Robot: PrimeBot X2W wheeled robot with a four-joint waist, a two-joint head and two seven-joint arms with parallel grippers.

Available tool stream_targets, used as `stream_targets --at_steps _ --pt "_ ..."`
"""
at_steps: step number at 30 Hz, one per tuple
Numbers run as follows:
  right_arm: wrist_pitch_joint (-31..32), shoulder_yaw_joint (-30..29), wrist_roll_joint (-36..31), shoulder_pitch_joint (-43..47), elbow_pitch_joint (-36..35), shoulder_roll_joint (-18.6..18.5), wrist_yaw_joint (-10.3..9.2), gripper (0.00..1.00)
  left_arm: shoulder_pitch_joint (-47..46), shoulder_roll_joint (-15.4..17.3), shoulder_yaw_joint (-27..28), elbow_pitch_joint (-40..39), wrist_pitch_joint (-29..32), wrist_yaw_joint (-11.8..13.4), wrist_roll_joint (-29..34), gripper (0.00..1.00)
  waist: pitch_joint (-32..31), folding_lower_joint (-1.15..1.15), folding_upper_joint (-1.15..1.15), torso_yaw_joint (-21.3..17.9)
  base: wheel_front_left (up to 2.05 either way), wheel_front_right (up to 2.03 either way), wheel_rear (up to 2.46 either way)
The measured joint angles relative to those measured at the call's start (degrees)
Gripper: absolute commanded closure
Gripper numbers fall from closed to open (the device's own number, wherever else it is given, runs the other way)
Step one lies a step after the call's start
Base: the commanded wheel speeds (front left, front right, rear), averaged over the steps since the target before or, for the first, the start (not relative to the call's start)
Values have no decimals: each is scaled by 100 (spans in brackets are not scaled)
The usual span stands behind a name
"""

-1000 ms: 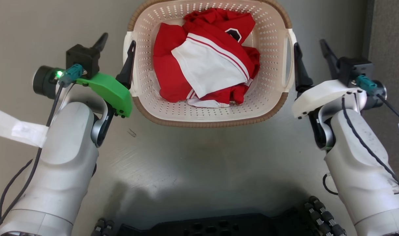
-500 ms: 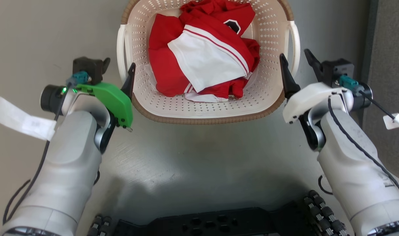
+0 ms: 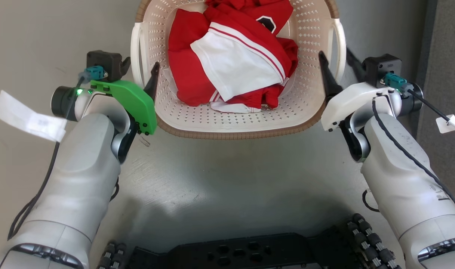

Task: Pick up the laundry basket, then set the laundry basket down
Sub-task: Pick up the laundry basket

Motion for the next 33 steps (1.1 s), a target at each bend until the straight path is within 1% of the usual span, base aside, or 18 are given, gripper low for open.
stream_targets --at_steps 3,5,13,19,27,29,33 --pt "-1 22 13 -25 120 1 23 100 -59 -3 -33 88 59 -12 -124 100 17 0 0 6 0 0 0" --pt "-2 24 80 -35 136 29 33 100 -96 -64 -45 101 58 -35 -166 100 26 0 0 11 0 0 0" --pt "-35 62 258 -135 203 24 75 100 -248 -62 -178 229 52 -36 -397 100 50 0 0 35 0 0 0" --pt "-35 89 260 -227 311 12 116 100 -275 -69 -261 281 60 -35 -546 100 33 0 0 54 0 0 0" --pt "-18 182 199 -283 644 43 130 100 -275 -84 -424 471 212 -34 -854 100 -140 0 0 100 0 0 0" --pt "-18 180 199 -304 695 41 168 100 -274 -98 -446 506 256 -34 -902 100 -199 0 0 114 0 0 0" --pt "-16 216 198 -363 829 43 176 100 -267 -130 -511 625 307 -34 -1003 100 -340 0 0 140 0 0 0"
